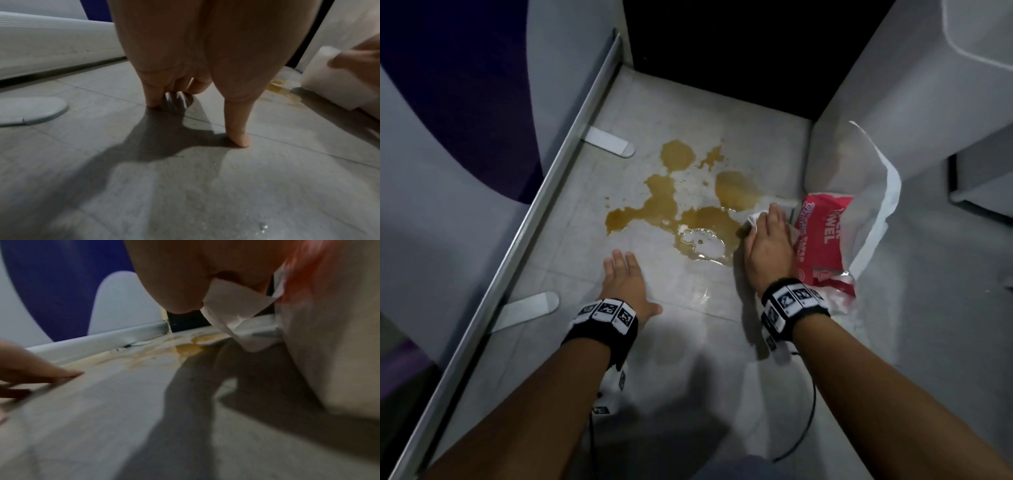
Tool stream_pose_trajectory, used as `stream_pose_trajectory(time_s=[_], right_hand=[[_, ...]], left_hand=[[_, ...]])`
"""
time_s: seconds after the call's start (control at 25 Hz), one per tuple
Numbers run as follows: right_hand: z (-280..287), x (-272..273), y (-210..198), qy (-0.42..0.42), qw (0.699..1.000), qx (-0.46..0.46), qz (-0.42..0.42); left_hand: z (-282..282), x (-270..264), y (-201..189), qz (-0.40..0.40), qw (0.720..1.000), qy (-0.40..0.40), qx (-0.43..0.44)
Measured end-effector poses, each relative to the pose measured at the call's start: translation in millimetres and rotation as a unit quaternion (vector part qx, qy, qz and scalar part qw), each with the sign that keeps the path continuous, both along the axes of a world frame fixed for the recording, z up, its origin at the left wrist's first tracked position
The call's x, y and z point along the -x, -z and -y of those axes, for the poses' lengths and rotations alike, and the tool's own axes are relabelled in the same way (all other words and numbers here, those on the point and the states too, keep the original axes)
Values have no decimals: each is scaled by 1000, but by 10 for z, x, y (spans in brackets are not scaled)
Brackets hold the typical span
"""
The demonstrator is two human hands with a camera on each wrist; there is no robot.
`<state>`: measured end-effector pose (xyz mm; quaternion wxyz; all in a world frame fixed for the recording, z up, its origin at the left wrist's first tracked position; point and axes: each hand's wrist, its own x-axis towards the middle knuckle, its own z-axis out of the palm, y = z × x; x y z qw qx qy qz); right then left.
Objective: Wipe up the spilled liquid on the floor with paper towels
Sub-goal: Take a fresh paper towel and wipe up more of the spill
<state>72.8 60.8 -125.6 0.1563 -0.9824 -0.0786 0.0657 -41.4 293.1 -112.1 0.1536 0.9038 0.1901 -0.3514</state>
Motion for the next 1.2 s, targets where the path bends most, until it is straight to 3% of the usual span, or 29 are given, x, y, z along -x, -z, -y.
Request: stream_pose_trajectory(time_s=[0.08,0.44,0.68,0.84,1.2], right_hand=[[31,-116,131,12,999,19,-46],[-62,-93,312,59,993,10,-100],[-58,-135,321,94,990,-46,-89],[-70,86,270,83,993,-42,-72],[-391,382,186,136,980,-50,-137]], left_hand=[[-14,-1,28,1,1000,2,0],[-31,-9,61,1,1000,-12,20],[-12,5,62,16,1000,-16,21],[-22,14,98,22,1000,-13,14],[-15,20,145,45,999,-11,8]])
